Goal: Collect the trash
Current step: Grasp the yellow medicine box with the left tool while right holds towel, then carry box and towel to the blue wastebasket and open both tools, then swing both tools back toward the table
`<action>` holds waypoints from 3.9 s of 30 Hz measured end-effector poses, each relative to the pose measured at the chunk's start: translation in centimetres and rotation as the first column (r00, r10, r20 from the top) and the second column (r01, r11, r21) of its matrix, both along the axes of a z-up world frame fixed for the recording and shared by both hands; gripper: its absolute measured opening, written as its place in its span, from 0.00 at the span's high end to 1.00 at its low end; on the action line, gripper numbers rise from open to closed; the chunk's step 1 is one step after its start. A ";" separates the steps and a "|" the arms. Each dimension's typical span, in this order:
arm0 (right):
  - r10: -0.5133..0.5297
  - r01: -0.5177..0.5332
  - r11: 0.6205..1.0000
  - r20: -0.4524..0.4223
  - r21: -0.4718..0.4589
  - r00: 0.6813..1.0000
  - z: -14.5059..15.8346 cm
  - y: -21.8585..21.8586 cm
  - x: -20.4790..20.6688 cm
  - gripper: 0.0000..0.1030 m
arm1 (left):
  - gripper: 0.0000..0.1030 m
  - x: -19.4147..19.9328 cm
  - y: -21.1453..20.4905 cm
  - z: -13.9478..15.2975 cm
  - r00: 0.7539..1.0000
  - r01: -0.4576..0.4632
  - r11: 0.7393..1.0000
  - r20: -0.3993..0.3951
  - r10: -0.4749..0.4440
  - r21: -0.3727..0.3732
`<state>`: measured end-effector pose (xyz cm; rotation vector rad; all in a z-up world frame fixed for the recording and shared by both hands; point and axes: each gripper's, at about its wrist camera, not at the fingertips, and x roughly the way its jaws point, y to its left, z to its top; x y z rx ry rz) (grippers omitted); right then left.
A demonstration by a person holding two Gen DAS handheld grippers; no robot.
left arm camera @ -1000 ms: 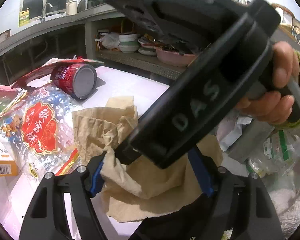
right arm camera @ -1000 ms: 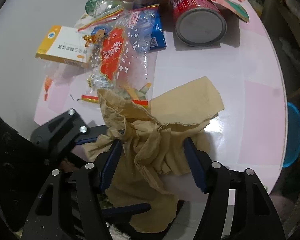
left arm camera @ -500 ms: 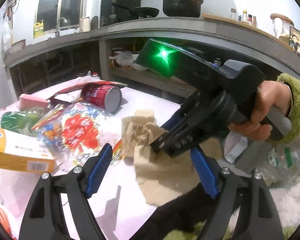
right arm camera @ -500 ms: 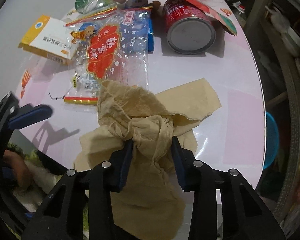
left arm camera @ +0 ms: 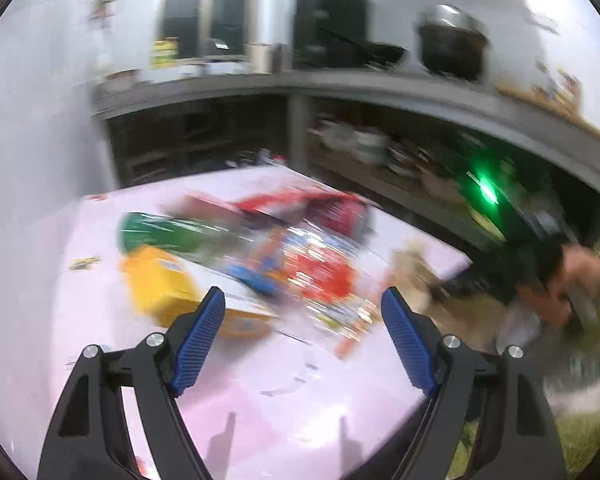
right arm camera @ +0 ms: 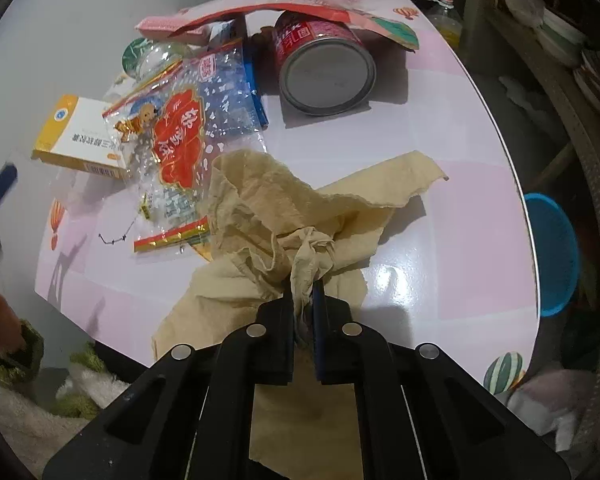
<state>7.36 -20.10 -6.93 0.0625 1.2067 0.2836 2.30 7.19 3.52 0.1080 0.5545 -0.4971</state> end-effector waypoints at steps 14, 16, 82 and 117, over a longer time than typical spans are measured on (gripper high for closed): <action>-0.001 0.000 0.999 0.047 0.035 0.999 -1.0 -2.0 0.2 0.94 | 0.28 7.8 3.5 -1.0 0.915 -0.324 0.946 -0.245 0.321 0.027; 0.000 -0.002 0.999 0.053 0.037 0.999 -1.0 -2.1 -0.2 0.94 | 0.31 8.2 3.7 -1.4 0.899 -0.341 0.940 -0.284 0.334 0.026; -0.873 0.864 0.453 -0.086 0.219 0.480 -14.8 -39.7 1.7 0.92 | 0.69 21.9 -55.2 -14.2 0.782 0.474 0.837 -0.568 -0.257 0.274; -0.786 0.841 0.531 0.308 -0.106 0.535 -4.3 -29.1 -8.4 0.08 | 0.14 11.5 -38.5 -1.2 0.806 0.442 0.897 -0.425 -0.411 -0.028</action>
